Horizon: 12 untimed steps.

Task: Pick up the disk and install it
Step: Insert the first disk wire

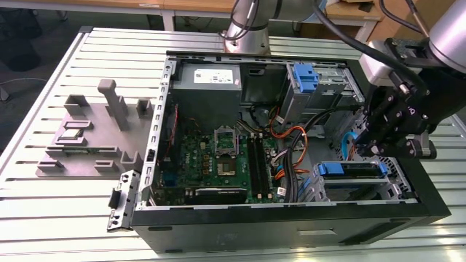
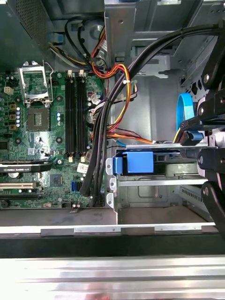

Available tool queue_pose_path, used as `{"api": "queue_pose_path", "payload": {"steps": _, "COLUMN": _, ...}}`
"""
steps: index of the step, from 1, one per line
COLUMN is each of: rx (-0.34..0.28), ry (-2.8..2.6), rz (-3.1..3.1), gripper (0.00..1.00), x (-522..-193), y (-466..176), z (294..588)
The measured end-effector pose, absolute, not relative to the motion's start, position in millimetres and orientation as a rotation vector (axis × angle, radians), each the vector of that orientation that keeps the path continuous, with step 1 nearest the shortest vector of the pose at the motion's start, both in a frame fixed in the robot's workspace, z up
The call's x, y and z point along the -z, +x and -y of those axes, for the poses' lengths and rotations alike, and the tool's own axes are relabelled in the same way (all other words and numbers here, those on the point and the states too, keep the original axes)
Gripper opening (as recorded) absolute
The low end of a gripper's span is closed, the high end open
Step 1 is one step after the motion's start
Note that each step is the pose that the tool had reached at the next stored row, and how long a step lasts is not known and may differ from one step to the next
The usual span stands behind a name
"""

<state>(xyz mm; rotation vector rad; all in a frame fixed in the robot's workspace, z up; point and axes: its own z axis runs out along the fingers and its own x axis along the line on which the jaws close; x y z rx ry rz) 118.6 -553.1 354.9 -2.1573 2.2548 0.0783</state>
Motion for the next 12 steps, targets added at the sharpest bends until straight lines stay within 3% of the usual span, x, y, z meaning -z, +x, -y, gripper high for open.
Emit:
{"api": "queue_pose_path", "payload": {"steps": 8, "rx": -0.078, "ry": -2.157, "rz": -2.255, "gripper": 0.29, "x": -351.8, "y": 118.6, "z": 553.1}}
{"api": "queue_pose_path", "payload": {"steps": 12, "rx": -0.078, "ry": -2.157, "rz": -2.255, "gripper": 0.16, "x": -351.6, "y": 118.6, "z": 553.1}}
